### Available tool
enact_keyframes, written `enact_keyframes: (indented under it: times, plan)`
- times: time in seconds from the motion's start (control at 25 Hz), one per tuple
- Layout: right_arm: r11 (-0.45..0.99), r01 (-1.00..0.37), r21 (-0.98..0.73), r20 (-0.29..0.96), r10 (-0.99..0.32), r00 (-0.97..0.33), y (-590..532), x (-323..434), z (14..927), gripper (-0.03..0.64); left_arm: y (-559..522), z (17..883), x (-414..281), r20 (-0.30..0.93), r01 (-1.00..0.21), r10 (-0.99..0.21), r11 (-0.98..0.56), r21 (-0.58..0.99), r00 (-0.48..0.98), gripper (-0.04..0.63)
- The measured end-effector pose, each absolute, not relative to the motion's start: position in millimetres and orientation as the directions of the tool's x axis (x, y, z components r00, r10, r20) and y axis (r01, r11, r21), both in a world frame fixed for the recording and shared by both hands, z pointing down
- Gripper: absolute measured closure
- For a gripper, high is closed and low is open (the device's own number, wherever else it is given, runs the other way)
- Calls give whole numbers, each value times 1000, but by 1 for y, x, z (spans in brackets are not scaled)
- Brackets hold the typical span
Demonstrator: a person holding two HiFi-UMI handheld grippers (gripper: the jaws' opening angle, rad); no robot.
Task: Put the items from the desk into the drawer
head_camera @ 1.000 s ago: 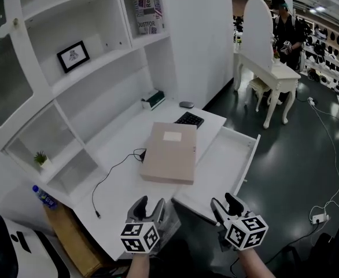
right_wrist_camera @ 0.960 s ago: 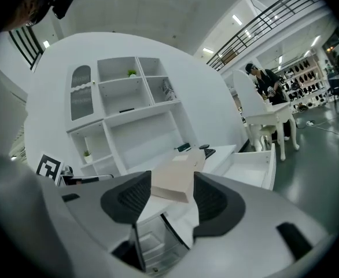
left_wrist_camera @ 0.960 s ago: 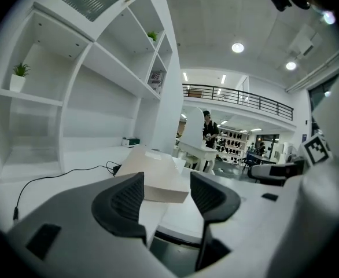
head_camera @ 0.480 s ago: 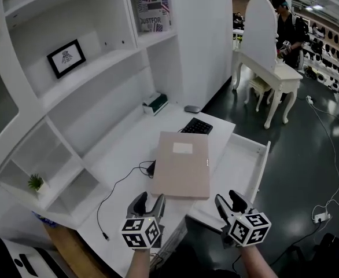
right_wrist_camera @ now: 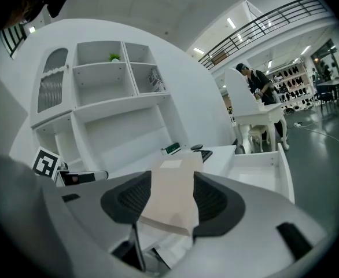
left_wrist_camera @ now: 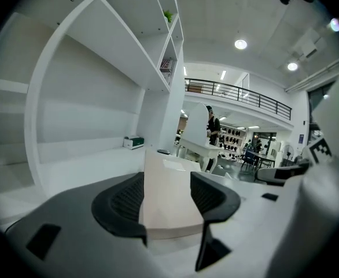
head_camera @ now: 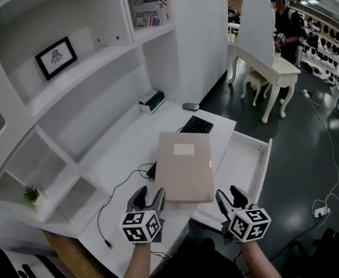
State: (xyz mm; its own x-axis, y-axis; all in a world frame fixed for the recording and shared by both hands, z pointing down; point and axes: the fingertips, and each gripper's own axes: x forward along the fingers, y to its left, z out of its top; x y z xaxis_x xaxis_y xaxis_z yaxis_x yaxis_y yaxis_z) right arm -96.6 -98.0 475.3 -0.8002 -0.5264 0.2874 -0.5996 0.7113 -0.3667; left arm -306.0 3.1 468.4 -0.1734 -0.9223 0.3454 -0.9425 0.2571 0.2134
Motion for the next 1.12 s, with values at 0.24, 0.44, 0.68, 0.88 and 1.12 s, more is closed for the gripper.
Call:
enact_keyframes:
  times: [0.24,0.44,0.68,0.88,1.12]
  plan:
    - [707,-606,-364,309,-523,-795,-116,-111,484,400,-18,473,-326,361,-938,-916,269,221,-177,368]
    - [710,-603,-364,327,-509,-796,-134,-127,493,402,-37,484,-345,389,-930,-902,290,226,-186,368]
    - [700,-604,-381,349,-497,-795,-153,-137,506,402,-61,499,-360,428,-931,-886,291,218,-177,368]
    - [687,-609,-396,367,-489,-791,-164,-142,517,402,-79,517,-366,474,-925,-867,293,240,-152,368]
    - [673,-618,-405,386,-487,-783,-177,-144,527,402,-92,537,-364,528,-918,-841,294,267,-116,368]
